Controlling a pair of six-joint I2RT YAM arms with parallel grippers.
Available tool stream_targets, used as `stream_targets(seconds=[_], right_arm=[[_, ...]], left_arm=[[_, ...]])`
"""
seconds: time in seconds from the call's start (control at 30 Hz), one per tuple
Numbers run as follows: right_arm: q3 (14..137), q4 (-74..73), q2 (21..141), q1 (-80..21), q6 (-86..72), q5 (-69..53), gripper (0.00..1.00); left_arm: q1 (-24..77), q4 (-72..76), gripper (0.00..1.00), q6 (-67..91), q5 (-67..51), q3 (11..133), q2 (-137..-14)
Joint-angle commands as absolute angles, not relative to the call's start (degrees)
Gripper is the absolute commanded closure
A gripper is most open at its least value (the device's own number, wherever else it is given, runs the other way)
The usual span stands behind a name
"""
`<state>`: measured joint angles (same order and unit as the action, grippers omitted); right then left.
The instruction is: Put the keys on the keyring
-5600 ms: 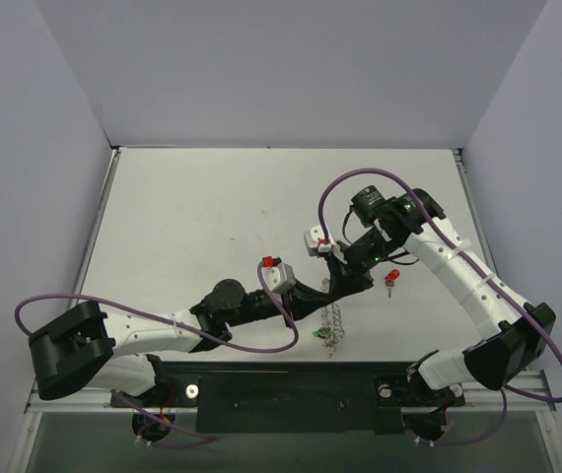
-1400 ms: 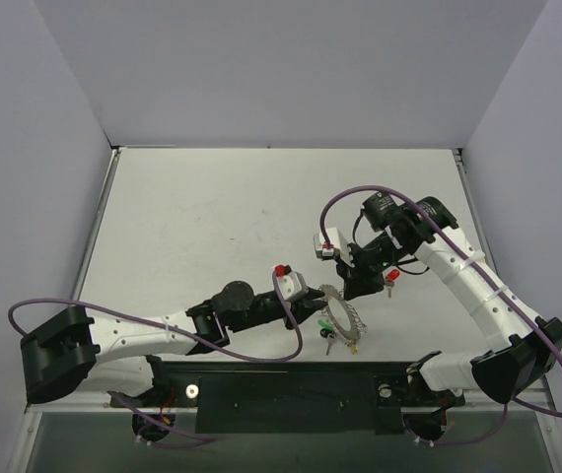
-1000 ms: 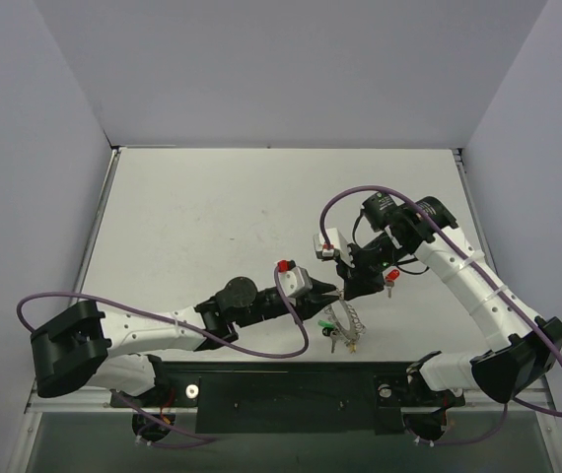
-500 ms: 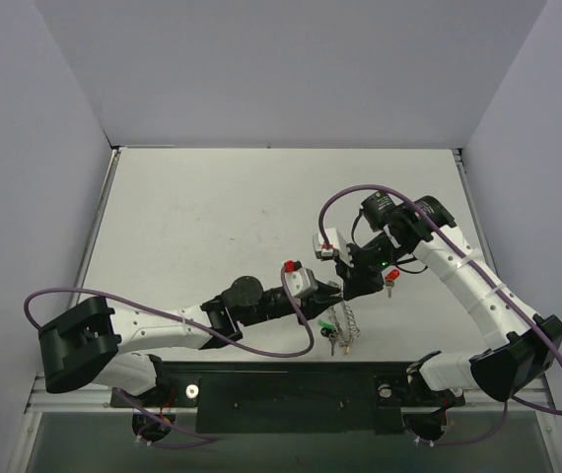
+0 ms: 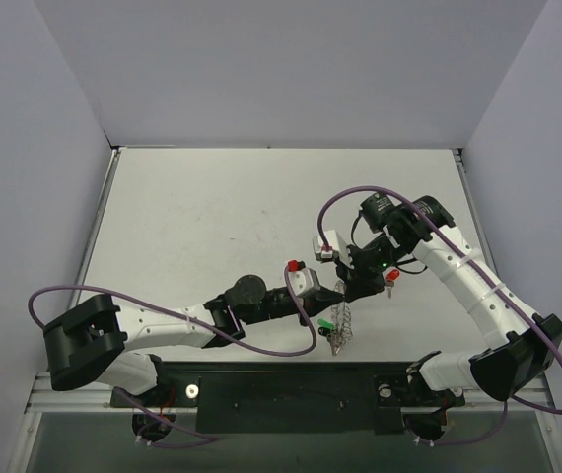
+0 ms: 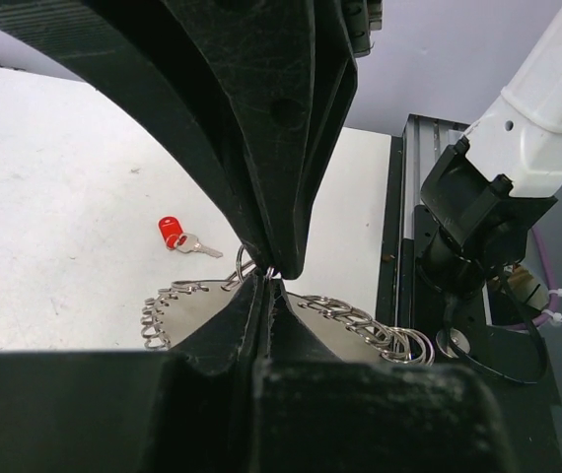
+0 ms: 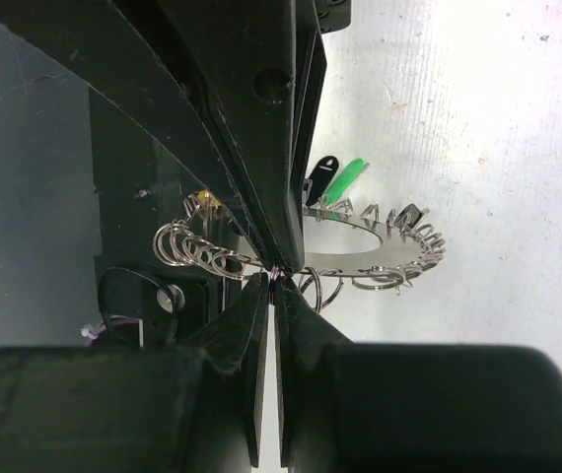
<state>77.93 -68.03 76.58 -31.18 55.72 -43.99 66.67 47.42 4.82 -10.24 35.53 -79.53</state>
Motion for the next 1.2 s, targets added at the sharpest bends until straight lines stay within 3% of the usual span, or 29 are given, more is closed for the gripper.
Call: stream_targets(seconds=[0.0,0.17,0.33,0.47,0.63,0.77,1.17], right_arm=[[79.1,-69.7,77.2,-31.8,56.2,-48.4,1.0],[77.8,-69.0,76.6,-31.8,56.2,-49.7,0.95],[77.8,-68.6,75.2,-31.7,57.0,-49.9,0.71],[79.9,-69.7,75.2,-30.8,56.3,-48.8,0.62],[81.5,-74.9,75.1,-25.2,61.1,-53.5,0.58],[79.5,-81.6,74.7,-20.7,71.8,-56.7,0.48],[76.5,-86.5,73.7,-12.6,78.9,-60.5,0.43]], left_arm=[[66.6,54.0,1.0,6.5,-11.5,37.4,-79.8],[66.6,62.7,1.0,10.9,-7.7,31.9,-78.6],[66.6,67.3,1.0,13.4,-4.4,27.7,-76.9],[66.7,67.9,1.0,13.4,-2.6,26.0,-75.3],[66.6,69.3,1.0,12.7,-0.4,24.9,-74.1],[66.4,70.4,1.0,11.9,-0.5,24.4,-73.4],[65.7,71.1,1.0,11.7,2.5,26.4,-73.2]])
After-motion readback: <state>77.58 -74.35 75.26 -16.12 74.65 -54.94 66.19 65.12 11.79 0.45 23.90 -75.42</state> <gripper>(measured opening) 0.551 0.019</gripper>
